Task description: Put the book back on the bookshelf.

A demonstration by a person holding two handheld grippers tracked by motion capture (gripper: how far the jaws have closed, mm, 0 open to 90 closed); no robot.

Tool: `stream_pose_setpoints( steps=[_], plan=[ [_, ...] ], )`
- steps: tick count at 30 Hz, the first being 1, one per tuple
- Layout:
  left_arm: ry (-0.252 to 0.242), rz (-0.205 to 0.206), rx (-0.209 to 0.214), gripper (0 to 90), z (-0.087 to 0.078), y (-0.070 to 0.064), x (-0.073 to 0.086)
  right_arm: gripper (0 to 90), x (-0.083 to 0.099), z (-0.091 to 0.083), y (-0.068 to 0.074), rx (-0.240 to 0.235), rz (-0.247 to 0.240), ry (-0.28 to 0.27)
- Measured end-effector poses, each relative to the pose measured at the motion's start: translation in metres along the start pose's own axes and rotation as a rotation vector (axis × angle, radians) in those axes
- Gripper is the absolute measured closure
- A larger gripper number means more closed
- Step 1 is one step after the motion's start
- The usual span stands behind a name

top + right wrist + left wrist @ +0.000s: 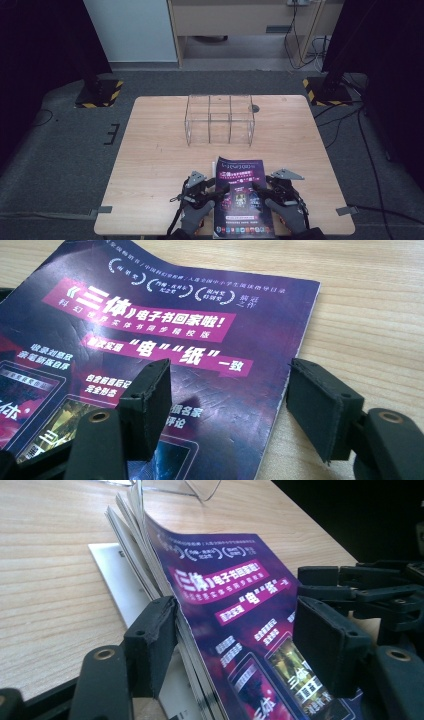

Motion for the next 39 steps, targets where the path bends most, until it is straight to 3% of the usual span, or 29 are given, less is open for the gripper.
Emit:
stream_pose_setpoints(
  steps=[3, 4, 8, 9, 11, 18, 23, 27, 30, 35, 39],
  plan=[
    [0.004, 0.009, -0.005, 33.1, 0.001, 0.001, 0.001, 34.5, 0.0, 0.0, 0.0, 0.002, 0.002, 0.0],
    [0.008, 0.026, -0.026, 33.0, 0.001, 0.003, 0.001, 34.5, 0.0, 0.0, 0.0, 0.003, 0.0, 0.0],
    [0.068, 0.025, -0.08, 32.3, 0.007, 0.012, 0.008, 34.5, 0.0, 0.0, -0.001, 0.009, -0.004, 0.001],
    [0.083, 0.005, -0.077, 32.4, 0.008, 0.014, 0.009, 34.5, 0.0, 0.0, -0.001, 0.012, -0.007, 0.0],
    [0.092, -0.001, -0.077, 32.7, 0.009, 0.015, 0.009, 34.5, 0.0, 0.0, -0.001, 0.015, -0.01, 0.0],
    [0.117, 0.054, -0.135, 32.2, 0.013, 0.016, 0.007, 34.4, 0.0, 0.0, -0.001, 0.015, -0.01, 0.0],
    [0.117, 0.062, -0.179, 28.6, 0.019, 0.02, 0.001, 34.3, 0.0, 0.0, -0.001, 0.015, -0.011, -0.002],
    [0.098, 0.023, -0.163, 26.2, 0.021, 0.017, 0.0, 34.5, 0.0, 0.0, -0.001, 0.012, -0.008, 0.001],
    [0.068, -0.041, -0.116, 28.0, 0.018, 0.019, -0.001, 34.5, 0.0, 0.0, -0.001, 0.008, -0.002, -0.001],
    [0.071, -0.057, -0.101, 32.1, 0.015, 0.019, 0.001, 34.5, 0.0, 0.0, -0.001, 0.007, 0.001, 0.0],
    [0.062, -0.067, -0.063, 34.9, 0.01, 0.017, 0.001, 34.6, 0.0, 0.0, -0.002, 0.005, 0.0, -0.002]
  ],
)
Point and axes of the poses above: each handheld gripper's, and its own axes: z roughly forward along the jaws, x roughly out of its underside, y roughly to its left, the point moved 9 cm from there along z, roughly forward along the jaws, and after that the axes turned 11 degrees about y, right-handed, at the moved point
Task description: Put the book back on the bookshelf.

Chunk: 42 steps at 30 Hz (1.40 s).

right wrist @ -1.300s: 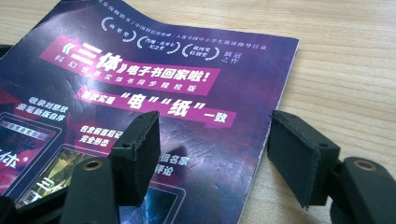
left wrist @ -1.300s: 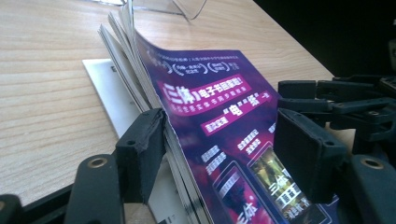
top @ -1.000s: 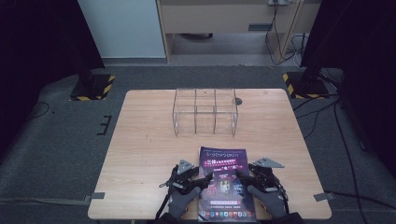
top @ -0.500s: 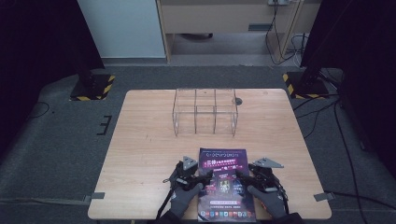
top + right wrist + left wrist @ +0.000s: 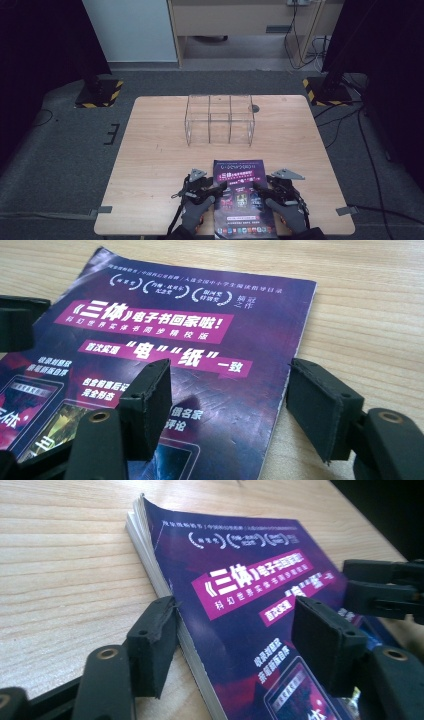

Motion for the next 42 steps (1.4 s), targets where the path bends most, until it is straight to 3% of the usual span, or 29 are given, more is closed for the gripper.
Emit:
stream_pose_setpoints(
  steps=[4, 7, 14, 19, 25, 29, 32, 37, 42],
  plan=[
    [-0.04, 0.015, 0.092, 37.4, -0.011, -0.009, -0.008, 34.5, 0.0, 0.0, 0.0, -0.004, 0.006, 0.001],
    [-0.044, 0.067, 0.125, 36.3, -0.012, -0.016, -0.011, 34.6, 0.0, 0.0, 0.0, -0.005, 0.006, 0.0],
    [-0.009, 0.105, 0.045, 33.4, -0.005, -0.007, -0.006, 34.7, 0.0, -0.001, -0.001, -0.002, 0.001, 0.001],
    [-0.014, 0.114, 0.035, 31.8, -0.001, -0.006, -0.008, 34.8, 0.0, -0.001, -0.002, 0.002, -0.004, -0.001],
    [0.027, 0.056, 0.03, 31.7, 0.008, 0.005, -0.006, 35.3, 0.0, -0.001, -0.003, 0.008, -0.012, 0.001],
    [0.028, 0.053, 0.004, 32.3, 0.008, 0.005, -0.005, 35.3, 0.001, -0.001, -0.002, 0.019, -0.013, 0.003],
    [0.014, 0.037, -0.034, 32.0, 0.01, 0.002, -0.005, 35.3, 0.0, -0.001, -0.002, 0.022, -0.013, 0.003],
    [0.019, 0.07, -0.125, 27.3, 0.015, -0.003, -0.005, 35.3, 0.001, -0.001, -0.002, 0.017, -0.007, 0.0],
    [-0.005, 0.019, -0.094, 31.6, 0.011, -0.002, -0.004, 35.1, 0.001, -0.001, -0.002, 0.011, -0.007, 0.002]
  ],
)
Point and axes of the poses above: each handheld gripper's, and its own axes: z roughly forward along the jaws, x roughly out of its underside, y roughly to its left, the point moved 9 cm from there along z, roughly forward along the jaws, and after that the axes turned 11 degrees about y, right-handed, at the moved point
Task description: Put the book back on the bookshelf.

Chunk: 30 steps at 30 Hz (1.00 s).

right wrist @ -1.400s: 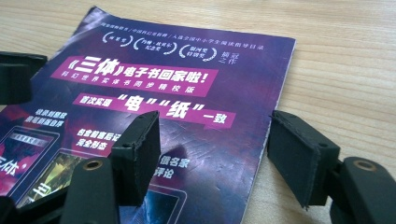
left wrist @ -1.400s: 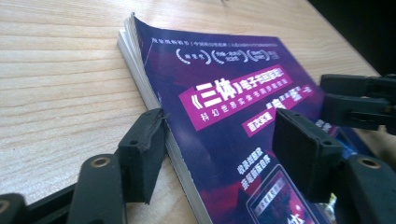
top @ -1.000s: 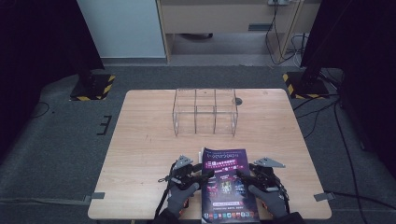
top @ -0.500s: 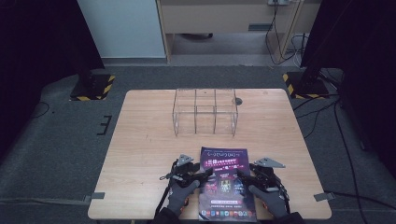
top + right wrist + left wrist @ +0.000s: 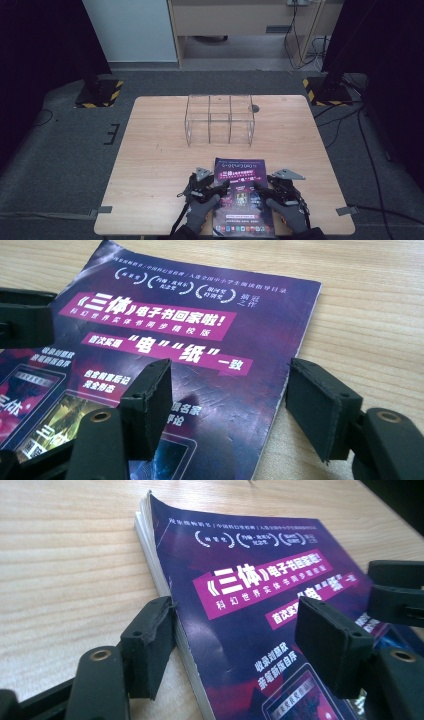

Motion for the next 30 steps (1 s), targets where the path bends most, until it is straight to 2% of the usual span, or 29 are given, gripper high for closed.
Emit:
stream_pose_setpoints(
  steps=[1, 3, 5, 6, 7, 8, 9, 11, 14, 16, 19, 20, 22, 27, 30],
  plan=[
    [-0.009, -0.001, 0.01, 31.8, -0.002, -0.001, 0.0, 35.1, 0.0, 0.0, 0.0, -0.002, 0.0, -0.001],
    [-0.051, -0.008, 0.061, 33.6, -0.011, -0.006, -0.006, 35.1, 0.0, 0.0, 0.0, -0.007, 0.007, -0.002],
    [-0.08, 0.004, 0.151, 35.2, -0.02, -0.017, -0.013, 35.1, 0.0, 0.0, 0.0, -0.007, 0.006, -0.004],
    [-0.083, 0.017, 0.154, 35.2, -0.021, -0.02, -0.014, 35.1, 0.0, 0.0, 0.0, -0.009, 0.009, -0.003],
    [-0.072, 0.043, 0.134, 35.1, -0.021, -0.021, -0.014, 35.2, 0.0, 0.0, 0.0, -0.01, 0.009, -0.003],
    [-0.049, 0.075, 0.096, 33.9, -0.017, -0.02, -0.012, 35.2, 0.0, 0.0, 0.0, -0.011, 0.01, -0.002],
    [-0.034, 0.079, 0.075, 31.8, -0.014, -0.017, -0.01, 35.2, 0.0, 0.0, -0.001, -0.012, 0.007, -0.002],
    [-0.009, 0.055, 0.052, 30.4, -0.008, -0.007, -0.004, 35.3, 0.0, 0.0, -0.001, -0.011, 0.005, -0.002],
    [-0.002, 0.019, 0.092, 31.5, -0.005, 0.002, 0.0, 35.7, 0.0, 0.0, -0.001, -0.008, 0.004, 0.0],
    [-0.018, 0.015, 0.121, 33.5, -0.007, 0.003, -0.001, 35.9, 0.0, 0.0, -0.001, -0.007, 0.005, 0.0],
    [-0.076, 0.004, 0.219, 34.9, -0.016, -0.006, -0.009, 35.9, 0.0, 0.0, -0.001, -0.007, 0.005, 0.0],
    [-0.079, 0.022, 0.223, 35.9, -0.017, -0.009, -0.01, 35.8, 0.0, 0.0, -0.001, -0.008, 0.005, 0.0],
    [-0.082, 0.059, 0.189, 35.6, -0.015, -0.014, -0.01, 35.8, 0.0, 0.0, -0.001, -0.008, 0.005, 0.0],
    [-0.073, 0.064, 0.167, 35.3, -0.012, -0.013, -0.007, 35.9, 0.0, 0.0, -0.001, -0.01, 0.007, -0.002],
    [-0.068, 0.086, 0.124, 35.3, -0.01, -0.011, -0.006, 35.9, 0.0, 0.0, -0.001, -0.01, 0.006, -0.002]
  ],
)
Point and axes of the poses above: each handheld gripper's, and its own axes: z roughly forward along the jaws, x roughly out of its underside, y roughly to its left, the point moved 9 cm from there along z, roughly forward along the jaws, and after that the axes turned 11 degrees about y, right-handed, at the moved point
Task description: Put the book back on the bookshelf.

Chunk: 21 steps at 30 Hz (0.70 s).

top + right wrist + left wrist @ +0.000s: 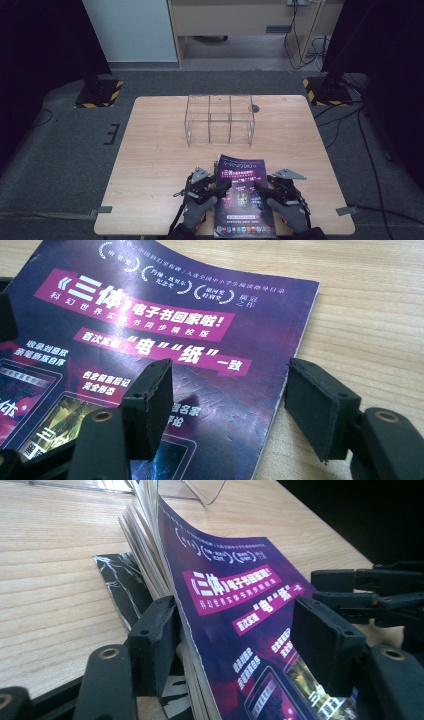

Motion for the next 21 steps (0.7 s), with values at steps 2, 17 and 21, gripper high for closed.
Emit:
stream_pose_setpoints(
  steps=[2, 17, 21],
  plan=[
    [0.012, 0.007, -0.012, 35.2, 0.001, -0.001, 0.001, 35.9, 0.0, 0.0, 0.0, 0.0, 0.0, 0.0],
    [0.066, -0.052, -0.038, 34.3, 0.007, 0.018, 0.001, 36.0, 0.0, 0.0, 0.0, -0.003, 0.002, -0.001],
    [-0.007, -0.017, 0.066, 37.9, -0.004, 0.002, -0.01, 35.9, 0.0, 0.0, 0.0, -0.002, 0.004, -0.001]
  ],
)
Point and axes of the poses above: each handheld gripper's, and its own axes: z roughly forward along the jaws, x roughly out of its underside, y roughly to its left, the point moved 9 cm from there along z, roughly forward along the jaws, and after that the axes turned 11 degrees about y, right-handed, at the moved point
